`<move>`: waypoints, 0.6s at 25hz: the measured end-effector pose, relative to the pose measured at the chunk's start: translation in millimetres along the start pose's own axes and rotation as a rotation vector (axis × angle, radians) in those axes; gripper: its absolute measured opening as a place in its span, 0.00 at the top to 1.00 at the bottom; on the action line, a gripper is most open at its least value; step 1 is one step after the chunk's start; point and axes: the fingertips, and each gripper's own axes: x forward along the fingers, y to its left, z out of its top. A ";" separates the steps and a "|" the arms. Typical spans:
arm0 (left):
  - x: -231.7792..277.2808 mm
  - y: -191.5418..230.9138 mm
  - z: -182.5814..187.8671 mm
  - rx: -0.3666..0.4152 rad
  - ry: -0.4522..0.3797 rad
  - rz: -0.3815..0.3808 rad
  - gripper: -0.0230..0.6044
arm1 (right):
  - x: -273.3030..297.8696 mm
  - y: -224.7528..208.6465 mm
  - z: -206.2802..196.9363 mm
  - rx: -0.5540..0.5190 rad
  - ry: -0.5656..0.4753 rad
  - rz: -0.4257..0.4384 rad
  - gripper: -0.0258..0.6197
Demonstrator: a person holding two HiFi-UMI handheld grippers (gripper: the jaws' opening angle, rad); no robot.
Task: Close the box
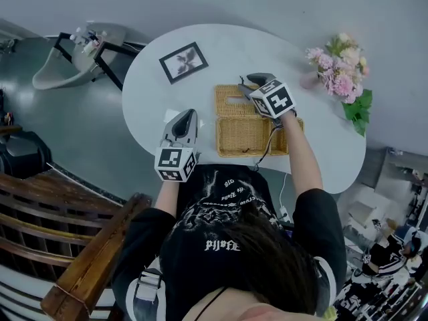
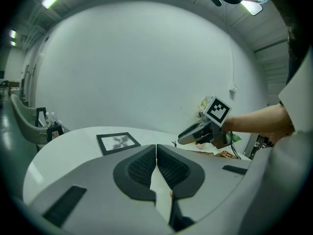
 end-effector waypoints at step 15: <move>-11.7 17.0 -10.1 -0.052 0.017 0.116 0.92 | 38.5 -15.4 -8.3 0.020 0.180 0.099 0.89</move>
